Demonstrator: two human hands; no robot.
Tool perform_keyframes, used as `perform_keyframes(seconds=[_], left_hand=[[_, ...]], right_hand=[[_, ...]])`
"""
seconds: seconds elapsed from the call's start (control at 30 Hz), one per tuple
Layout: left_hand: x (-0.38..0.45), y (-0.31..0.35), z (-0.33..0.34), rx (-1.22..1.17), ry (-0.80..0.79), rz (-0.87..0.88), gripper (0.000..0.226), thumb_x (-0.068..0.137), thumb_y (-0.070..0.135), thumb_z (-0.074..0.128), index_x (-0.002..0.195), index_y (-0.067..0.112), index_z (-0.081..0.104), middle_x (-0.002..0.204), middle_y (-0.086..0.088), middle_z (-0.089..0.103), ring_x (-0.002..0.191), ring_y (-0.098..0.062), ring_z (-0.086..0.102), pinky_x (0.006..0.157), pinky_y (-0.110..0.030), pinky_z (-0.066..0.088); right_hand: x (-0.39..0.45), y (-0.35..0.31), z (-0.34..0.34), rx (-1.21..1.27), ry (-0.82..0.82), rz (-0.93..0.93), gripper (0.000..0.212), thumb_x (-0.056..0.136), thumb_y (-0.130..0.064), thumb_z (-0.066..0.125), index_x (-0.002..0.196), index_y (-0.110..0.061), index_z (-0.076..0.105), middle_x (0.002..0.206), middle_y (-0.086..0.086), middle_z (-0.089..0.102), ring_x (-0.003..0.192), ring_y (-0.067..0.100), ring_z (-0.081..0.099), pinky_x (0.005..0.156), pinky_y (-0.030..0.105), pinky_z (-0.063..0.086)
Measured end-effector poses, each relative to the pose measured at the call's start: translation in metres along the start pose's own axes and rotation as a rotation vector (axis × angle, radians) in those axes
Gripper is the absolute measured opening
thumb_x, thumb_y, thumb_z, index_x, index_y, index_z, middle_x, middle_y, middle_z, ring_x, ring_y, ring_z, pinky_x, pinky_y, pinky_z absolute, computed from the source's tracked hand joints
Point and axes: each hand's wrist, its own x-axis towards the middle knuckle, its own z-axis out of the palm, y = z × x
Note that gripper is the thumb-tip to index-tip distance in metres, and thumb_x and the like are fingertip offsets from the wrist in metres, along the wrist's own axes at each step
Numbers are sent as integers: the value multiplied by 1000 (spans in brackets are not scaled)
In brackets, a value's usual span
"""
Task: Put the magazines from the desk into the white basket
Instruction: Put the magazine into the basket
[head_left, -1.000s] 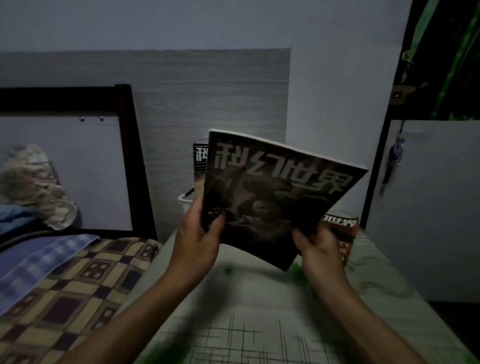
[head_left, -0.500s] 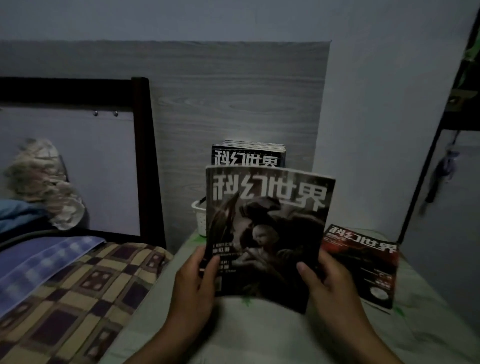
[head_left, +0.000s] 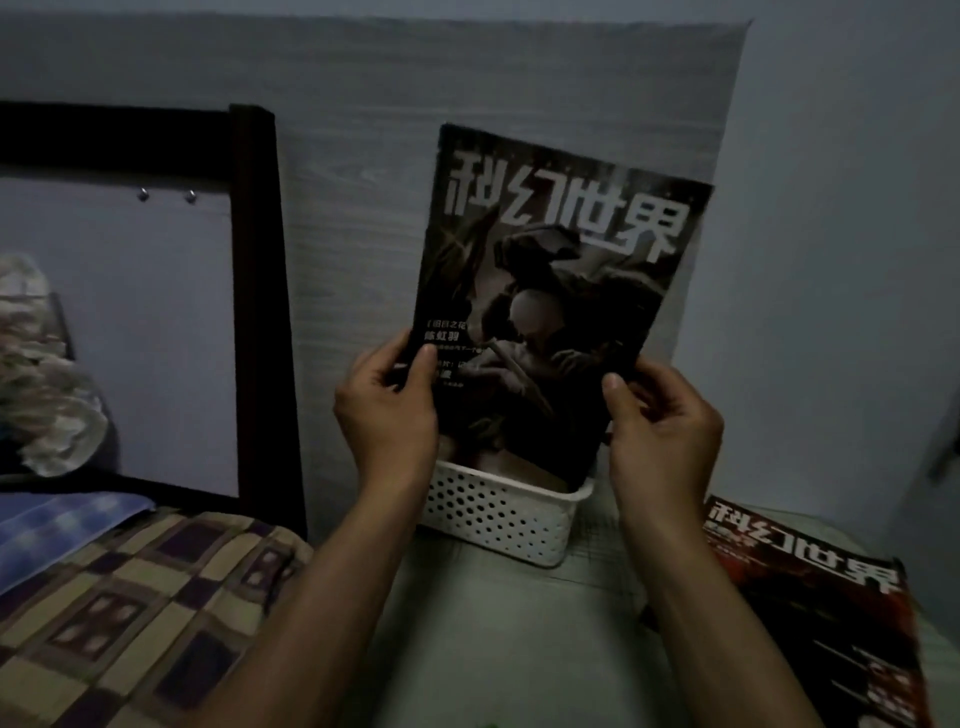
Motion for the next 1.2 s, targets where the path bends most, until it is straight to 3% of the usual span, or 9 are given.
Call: perform_keyframes(seconds=[0.17, 0.37, 0.53, 0.63, 0.73, 0.87, 1.0, 1.07, 1.2], left_hand=[[8, -30, 7, 52, -7, -60, 29, 84, 26, 75, 107, 41, 67, 90, 10, 75, 83, -13, 72, 81, -44, 60], [21, -34, 5, 70, -35, -62, 27, 85, 31, 72, 112, 33, 72, 98, 13, 75, 88, -7, 71, 84, -40, 60], [18, -50, 1, 182, -103, -118, 27, 90, 23, 66, 116, 26, 71, 102, 5, 74, 92, -17, 70, 87, -44, 57], [20, -64, -2, 285, -122, -132, 28, 86, 20, 71, 114, 21, 73, 106, 0, 75, 95, -16, 69, 90, -41, 56], [22, -70, -4, 373, -135, -122, 27, 83, 20, 75, 110, 19, 74, 104, 2, 76, 89, -11, 70, 88, -37, 58], [23, -70, -9, 548, -169, -61, 13, 81, 23, 76, 94, 25, 74, 91, 7, 76, 78, -7, 66, 77, -29, 54], [17, -73, -15, 738, -199, 13, 9, 84, 26, 73, 92, 22, 72, 87, 2, 73, 79, -17, 66, 73, -32, 53], [18, -74, -18, 849, -232, 54, 11, 85, 29, 70, 92, 20, 73, 89, -3, 74, 82, -22, 67, 72, -34, 54], [11, -64, -21, 1053, -266, 155, 28, 87, 32, 61, 106, 13, 70, 111, -12, 68, 105, -33, 58, 85, -43, 47]], right_hand=[[10, 16, 4, -49, 3, -30, 23, 88, -19, 71, 110, -19, 74, 94, -8, 76, 81, 5, 72, 69, 36, 63], [11, 24, 7, -23, -15, 13, 26, 90, -16, 68, 115, -14, 72, 101, -2, 75, 83, 8, 73, 68, 28, 61], [6, 44, 6, -141, -35, 75, 25, 87, -16, 72, 112, -13, 74, 102, -2, 75, 81, 3, 71, 66, 18, 58], [3, 56, 4, -204, -44, 110, 25, 85, -16, 73, 111, -13, 74, 101, -1, 75, 82, 4, 71, 72, 23, 60], [4, 60, 2, -286, -48, 110, 22, 84, -17, 74, 106, -15, 76, 97, -3, 76, 85, 10, 70, 83, 36, 59], [4, 62, 1, -325, -7, 127, 11, 81, -18, 77, 91, -21, 78, 83, -9, 73, 77, 6, 68, 82, 37, 59], [-2, 66, 1, -488, -59, 41, 3, 82, -23, 76, 82, -21, 75, 81, -5, 72, 73, 9, 65, 73, 35, 57], [-6, 69, 0, -632, -113, -47, 11, 84, -27, 73, 76, -22, 70, 83, -3, 71, 74, 15, 63, 69, 36, 55], [-9, 68, -3, -737, -166, -119, 16, 86, -29, 71, 74, -20, 66, 94, -2, 70, 81, 20, 63, 71, 37, 53]])
